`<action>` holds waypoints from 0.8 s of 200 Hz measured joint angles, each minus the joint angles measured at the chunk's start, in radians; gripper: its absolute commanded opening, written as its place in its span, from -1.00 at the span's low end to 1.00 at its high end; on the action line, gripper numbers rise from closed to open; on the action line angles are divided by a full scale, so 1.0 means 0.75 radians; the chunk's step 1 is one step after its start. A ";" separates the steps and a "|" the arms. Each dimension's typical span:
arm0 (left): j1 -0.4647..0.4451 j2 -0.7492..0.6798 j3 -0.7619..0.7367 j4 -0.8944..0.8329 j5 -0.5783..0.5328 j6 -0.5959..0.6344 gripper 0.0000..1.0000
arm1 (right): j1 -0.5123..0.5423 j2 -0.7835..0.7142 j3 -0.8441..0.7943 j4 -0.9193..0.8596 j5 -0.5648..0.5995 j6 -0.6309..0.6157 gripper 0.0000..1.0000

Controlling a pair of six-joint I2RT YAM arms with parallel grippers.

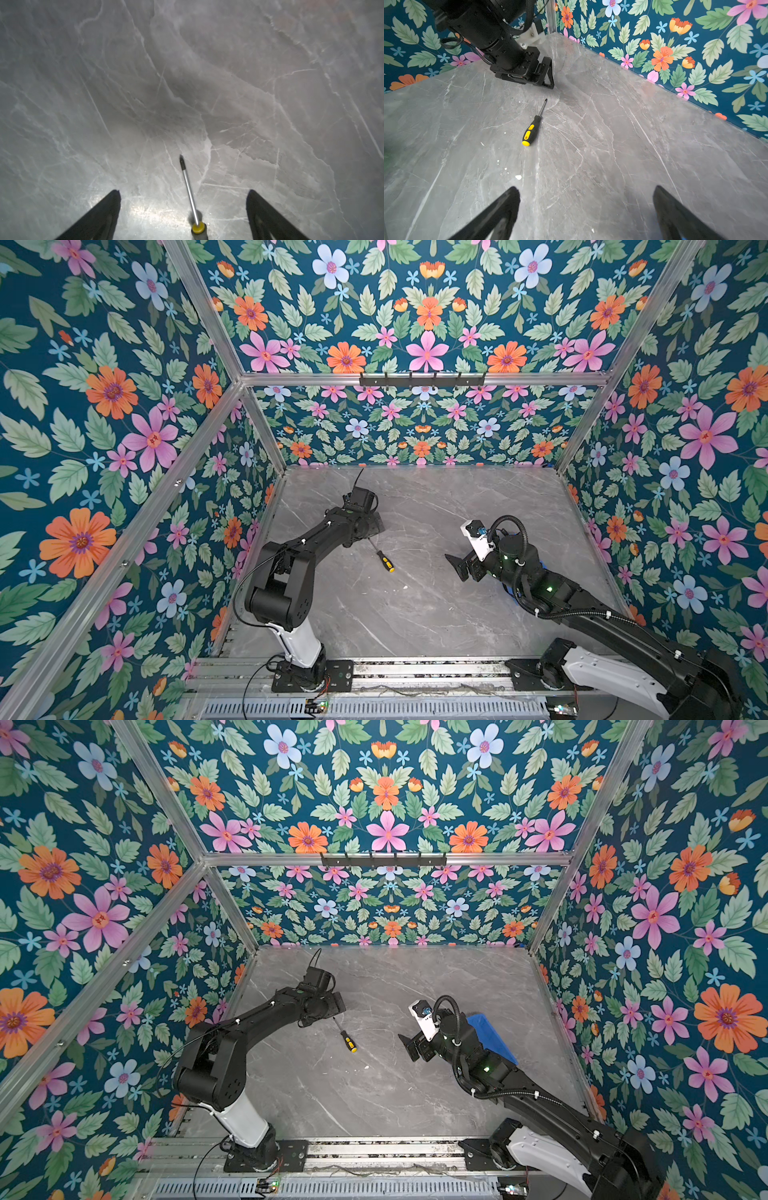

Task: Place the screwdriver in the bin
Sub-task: 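Lower the left gripper and close it on the yellow screwdriver handle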

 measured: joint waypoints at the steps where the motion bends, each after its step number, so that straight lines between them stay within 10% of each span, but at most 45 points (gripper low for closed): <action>1: 0.000 0.002 0.002 -0.003 0.001 -0.003 0.85 | 0.000 0.001 0.001 0.002 -0.002 -0.001 0.99; 71: -0.048 0.073 0.030 -0.188 0.119 -0.315 0.71 | 0.003 0.001 -0.008 0.019 -0.017 -0.008 0.98; 160: -0.069 0.238 0.136 -0.278 0.234 -0.413 0.01 | 0.002 -0.024 -0.024 0.026 -0.015 0.016 0.98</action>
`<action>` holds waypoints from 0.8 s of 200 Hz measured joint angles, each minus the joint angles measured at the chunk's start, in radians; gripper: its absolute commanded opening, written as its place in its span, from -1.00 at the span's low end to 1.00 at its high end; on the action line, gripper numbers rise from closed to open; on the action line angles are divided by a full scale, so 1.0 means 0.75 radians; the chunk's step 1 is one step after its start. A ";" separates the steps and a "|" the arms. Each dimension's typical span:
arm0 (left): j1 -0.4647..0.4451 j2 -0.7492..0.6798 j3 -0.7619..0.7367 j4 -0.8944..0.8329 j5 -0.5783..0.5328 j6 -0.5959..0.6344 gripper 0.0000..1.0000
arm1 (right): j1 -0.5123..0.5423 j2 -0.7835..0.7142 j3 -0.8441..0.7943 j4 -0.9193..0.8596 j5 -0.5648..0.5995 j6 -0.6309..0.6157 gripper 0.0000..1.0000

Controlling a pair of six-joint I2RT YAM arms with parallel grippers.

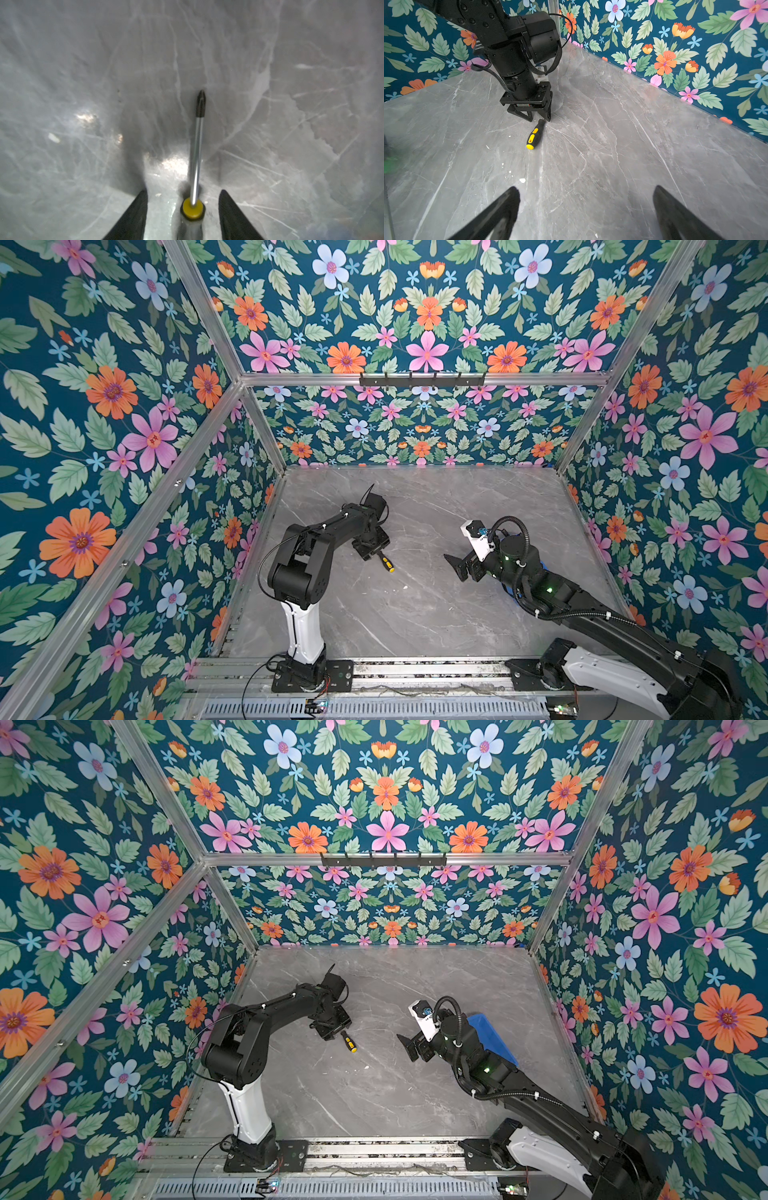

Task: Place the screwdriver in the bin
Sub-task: 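Lower the left gripper and close it on the yellow screwdriver handle, then lift the screwdriver with the left gripper toward the right gripper while the right arm approaches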

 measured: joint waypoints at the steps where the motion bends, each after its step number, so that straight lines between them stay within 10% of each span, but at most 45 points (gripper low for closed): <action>1: -0.001 0.001 0.001 -0.001 0.000 -0.001 0.00 | 0.000 -0.001 -0.001 0.000 0.001 0.000 0.99; 40: -0.005 0.010 0.008 -0.015 -0.001 -0.003 -0.02 | 0.000 -0.017 -0.006 -0.014 0.008 0.005 0.99; 160: -0.037 0.032 0.028 -0.047 0.037 -0.002 -0.98 | 0.001 -0.018 -0.023 -0.013 0.022 0.034 0.99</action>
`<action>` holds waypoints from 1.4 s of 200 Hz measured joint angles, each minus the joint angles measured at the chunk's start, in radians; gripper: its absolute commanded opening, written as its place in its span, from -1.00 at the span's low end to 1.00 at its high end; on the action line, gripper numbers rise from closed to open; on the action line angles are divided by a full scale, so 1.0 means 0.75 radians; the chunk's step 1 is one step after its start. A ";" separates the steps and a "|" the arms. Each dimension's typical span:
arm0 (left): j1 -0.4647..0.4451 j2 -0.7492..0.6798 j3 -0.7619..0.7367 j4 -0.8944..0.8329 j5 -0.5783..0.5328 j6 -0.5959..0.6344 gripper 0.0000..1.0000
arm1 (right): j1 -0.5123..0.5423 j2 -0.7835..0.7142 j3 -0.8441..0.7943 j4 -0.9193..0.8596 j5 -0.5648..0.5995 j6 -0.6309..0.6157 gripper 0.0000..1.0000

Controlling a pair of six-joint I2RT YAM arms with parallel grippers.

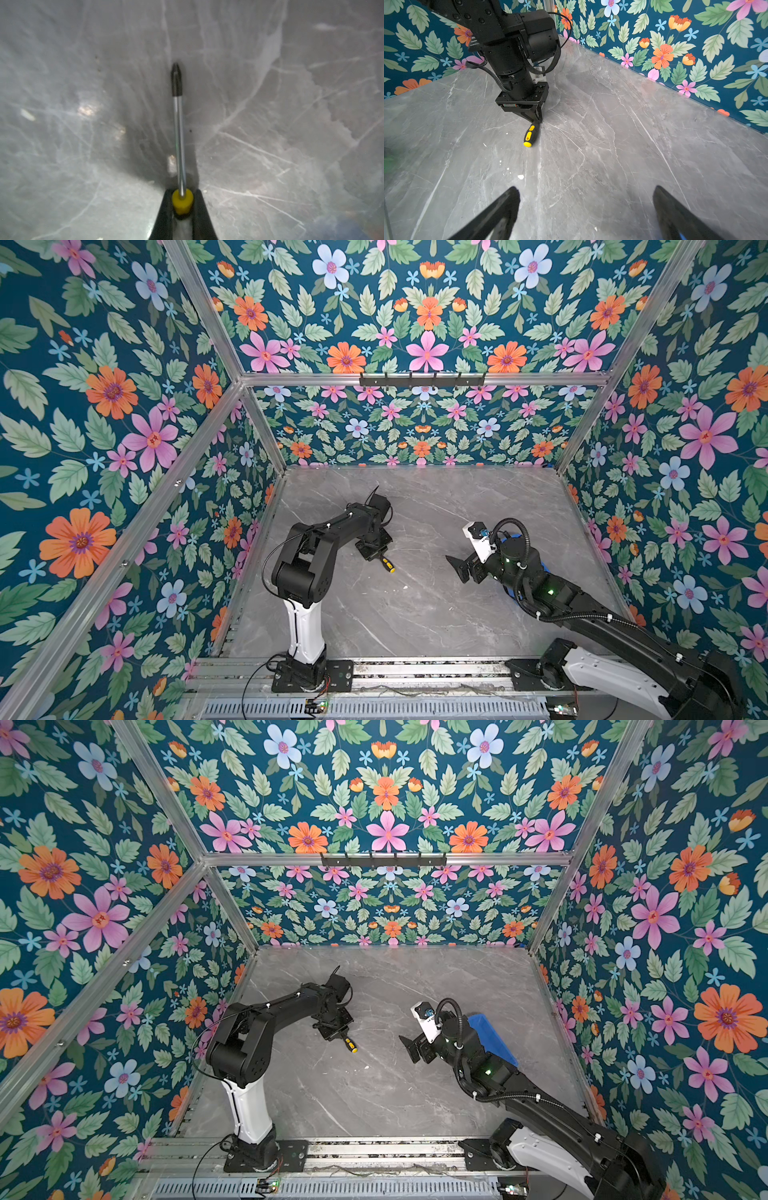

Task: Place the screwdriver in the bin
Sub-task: 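Lift the screwdriver with the left gripper toward the right gripper while the right arm approaches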

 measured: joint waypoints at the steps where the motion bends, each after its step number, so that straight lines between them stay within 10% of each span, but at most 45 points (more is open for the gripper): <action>1: 0.000 0.000 -0.001 0.001 0.000 0.001 -0.99 | 0.000 0.000 0.000 0.000 0.000 0.000 0.99; 170: -0.003 -0.173 0.079 0.114 -0.044 0.008 -1.00 | -0.001 0.029 0.158 -0.072 -0.114 0.002 0.99; 280: -0.104 -0.376 -0.040 0.736 0.209 0.164 -1.00 | -0.218 -0.123 0.201 -0.135 -0.238 0.229 0.98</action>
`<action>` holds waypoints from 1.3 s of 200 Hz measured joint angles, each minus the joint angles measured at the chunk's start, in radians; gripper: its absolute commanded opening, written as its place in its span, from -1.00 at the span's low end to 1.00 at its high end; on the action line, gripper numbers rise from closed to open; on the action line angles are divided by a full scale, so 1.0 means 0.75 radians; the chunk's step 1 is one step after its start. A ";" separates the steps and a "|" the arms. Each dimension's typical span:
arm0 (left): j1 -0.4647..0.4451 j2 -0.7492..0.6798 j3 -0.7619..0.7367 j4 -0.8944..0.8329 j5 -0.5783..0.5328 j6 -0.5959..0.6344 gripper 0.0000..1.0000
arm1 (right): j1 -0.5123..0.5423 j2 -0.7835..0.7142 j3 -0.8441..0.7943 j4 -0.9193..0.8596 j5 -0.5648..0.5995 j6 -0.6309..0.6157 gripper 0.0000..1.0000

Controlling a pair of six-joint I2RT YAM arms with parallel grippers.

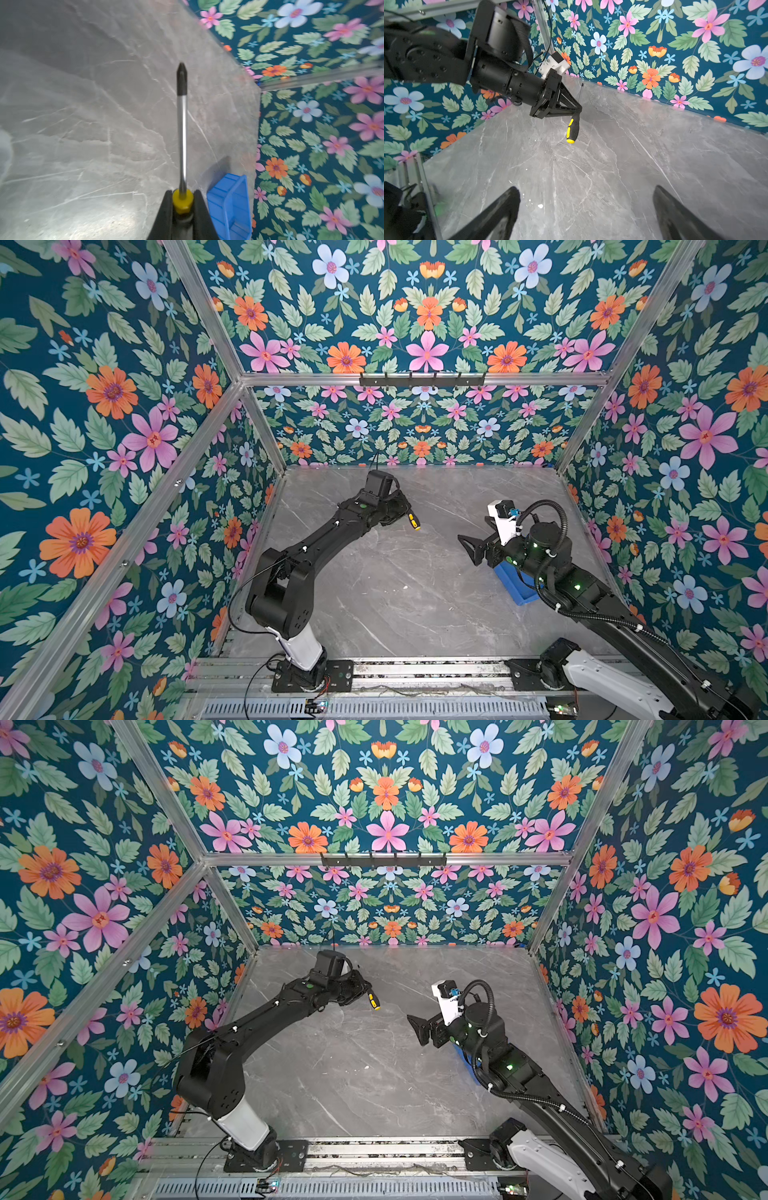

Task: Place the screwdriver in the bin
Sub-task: 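Lift the screwdriver with the left gripper toward the right gripper while the right arm approaches, then close the right gripper on the screwdriver handle beside the left gripper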

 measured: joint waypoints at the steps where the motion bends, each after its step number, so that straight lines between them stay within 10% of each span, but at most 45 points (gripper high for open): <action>1: -0.001 -0.002 -0.003 0.007 0.002 0.003 -1.00 | -0.002 -0.001 0.000 0.001 -0.001 0.004 0.99; 123: -0.135 -0.031 -0.436 1.548 0.546 0.042 -1.00 | -0.230 0.085 -0.069 0.317 -0.355 0.571 0.75; 260: -0.220 0.050 -0.337 1.808 0.749 -0.087 -1.00 | -0.241 0.213 -0.055 0.511 -0.626 0.732 -0.07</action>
